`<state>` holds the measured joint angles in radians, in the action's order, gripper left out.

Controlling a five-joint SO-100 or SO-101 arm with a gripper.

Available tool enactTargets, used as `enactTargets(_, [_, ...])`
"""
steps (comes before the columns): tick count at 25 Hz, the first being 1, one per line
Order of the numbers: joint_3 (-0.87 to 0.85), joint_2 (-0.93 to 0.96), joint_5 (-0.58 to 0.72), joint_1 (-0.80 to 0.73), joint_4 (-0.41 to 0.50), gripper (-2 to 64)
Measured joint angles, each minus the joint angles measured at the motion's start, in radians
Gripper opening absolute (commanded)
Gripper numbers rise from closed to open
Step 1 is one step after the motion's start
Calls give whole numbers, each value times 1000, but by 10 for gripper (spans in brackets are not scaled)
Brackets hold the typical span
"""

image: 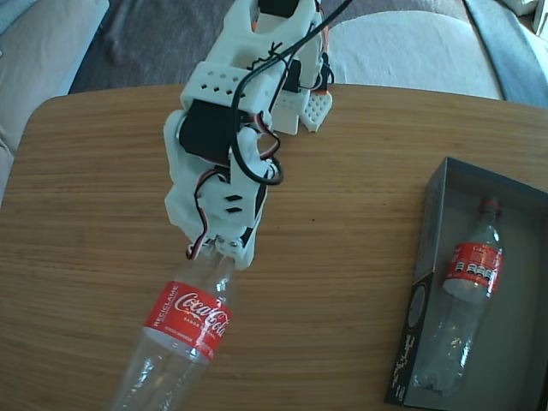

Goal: Grasp the bottles and put them in the box.

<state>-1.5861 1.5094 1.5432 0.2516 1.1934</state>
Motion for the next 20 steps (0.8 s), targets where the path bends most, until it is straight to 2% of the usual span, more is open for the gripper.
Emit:
enactTargets(4, [143,0,-255,-71,126,-3])
enactTargets(8, [296,0,-565,-170,213,-3])
enactTargets(10, [376,0,-673,-229,256,-3])
enactTargets(14, [508,0,-784,-387,341,-3])
enactTargets(20, [586,0,-828,-675,399,-3])
